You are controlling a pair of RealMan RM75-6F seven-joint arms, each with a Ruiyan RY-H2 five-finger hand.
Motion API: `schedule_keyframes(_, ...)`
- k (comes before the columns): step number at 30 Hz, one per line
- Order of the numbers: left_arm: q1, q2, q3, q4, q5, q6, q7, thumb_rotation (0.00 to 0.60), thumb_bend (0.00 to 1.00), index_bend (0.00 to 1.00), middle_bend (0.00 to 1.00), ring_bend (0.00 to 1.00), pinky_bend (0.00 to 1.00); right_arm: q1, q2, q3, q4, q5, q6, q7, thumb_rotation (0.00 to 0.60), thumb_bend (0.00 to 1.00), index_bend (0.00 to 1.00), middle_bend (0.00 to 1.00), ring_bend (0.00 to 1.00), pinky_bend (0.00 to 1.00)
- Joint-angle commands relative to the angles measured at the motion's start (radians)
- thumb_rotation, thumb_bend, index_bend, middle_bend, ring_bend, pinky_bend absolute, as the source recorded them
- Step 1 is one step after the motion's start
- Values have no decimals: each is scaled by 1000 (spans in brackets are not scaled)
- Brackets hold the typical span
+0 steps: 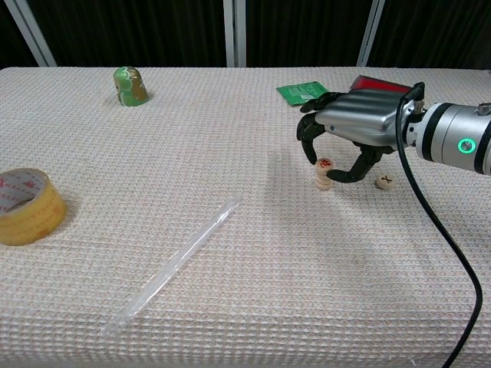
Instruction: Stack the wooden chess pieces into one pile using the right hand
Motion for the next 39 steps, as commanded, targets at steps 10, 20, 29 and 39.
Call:
schedule_keyframes(10, 1, 7, 3, -7, -5, -7, 1, 600, 0, 263, 189, 166, 213, 0, -6, -7, 3, -2, 8, -8, 600, 348, 417, 209, 0, 0)
schedule_keyframes(20, 4, 8, 3, -6, -7, -4, -1, 600, 0, 263, 189, 166, 213, -34, 37, -1, -52, -21, 83, 12, 600, 304, 355, 196, 0, 0)
schedule_keyframes(29, -1, 3, 1, -3, -1, -6, -5, 600, 0, 263, 189, 166, 213, -130, 121, -42, -71, 13, 140, 61, 600, 176, 367, 208, 0, 0)
schedule_keyframes(39, -6, -1, 3, -16, 4, -11, 14, 600, 0, 263, 189, 166, 213, -152, 28, -73, 82, 3, 89, 135, 600, 197, 414, 210, 0, 0)
